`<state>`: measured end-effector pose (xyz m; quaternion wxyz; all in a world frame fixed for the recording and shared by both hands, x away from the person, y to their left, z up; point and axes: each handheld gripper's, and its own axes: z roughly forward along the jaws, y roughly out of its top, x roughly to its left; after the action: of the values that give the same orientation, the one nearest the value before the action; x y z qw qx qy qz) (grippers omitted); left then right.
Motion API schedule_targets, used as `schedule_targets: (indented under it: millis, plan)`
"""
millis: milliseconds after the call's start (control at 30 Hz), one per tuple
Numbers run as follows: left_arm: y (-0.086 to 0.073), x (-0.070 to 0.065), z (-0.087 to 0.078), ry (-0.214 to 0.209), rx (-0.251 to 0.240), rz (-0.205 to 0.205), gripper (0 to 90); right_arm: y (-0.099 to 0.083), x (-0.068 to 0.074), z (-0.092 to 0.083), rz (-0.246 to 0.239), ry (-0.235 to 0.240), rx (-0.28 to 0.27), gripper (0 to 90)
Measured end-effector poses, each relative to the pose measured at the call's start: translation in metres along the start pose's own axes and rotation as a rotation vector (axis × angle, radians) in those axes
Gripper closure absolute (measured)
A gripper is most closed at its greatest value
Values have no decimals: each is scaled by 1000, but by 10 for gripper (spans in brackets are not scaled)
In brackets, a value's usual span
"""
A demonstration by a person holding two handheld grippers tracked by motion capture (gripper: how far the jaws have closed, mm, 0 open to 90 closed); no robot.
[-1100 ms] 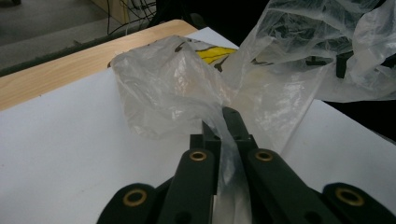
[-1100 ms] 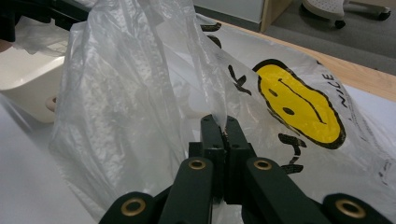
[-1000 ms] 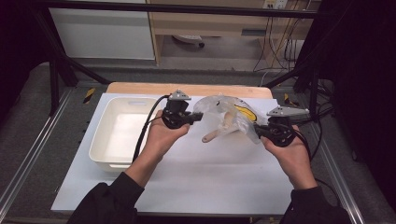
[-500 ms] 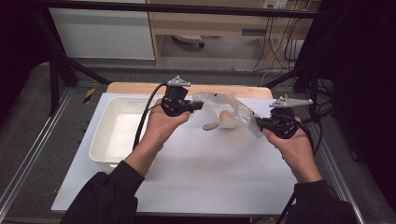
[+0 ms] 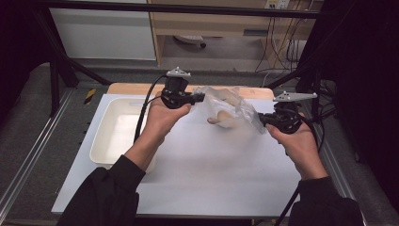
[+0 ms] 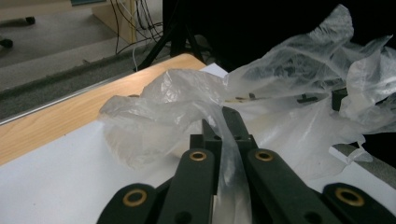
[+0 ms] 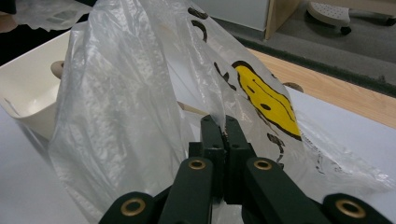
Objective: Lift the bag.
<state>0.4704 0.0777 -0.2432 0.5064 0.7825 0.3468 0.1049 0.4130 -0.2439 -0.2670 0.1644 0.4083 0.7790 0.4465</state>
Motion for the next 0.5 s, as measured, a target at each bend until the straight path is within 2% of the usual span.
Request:
schedule_targets:
  millis: [267,500]
  plan:
    - [13,3,-7,-7,-24,-8,900,9,-2,-2,9,4,-14,900]
    - [28,1,-10,-6,-46,-5,900,22,-3,-5,-1,-4,-30,900]
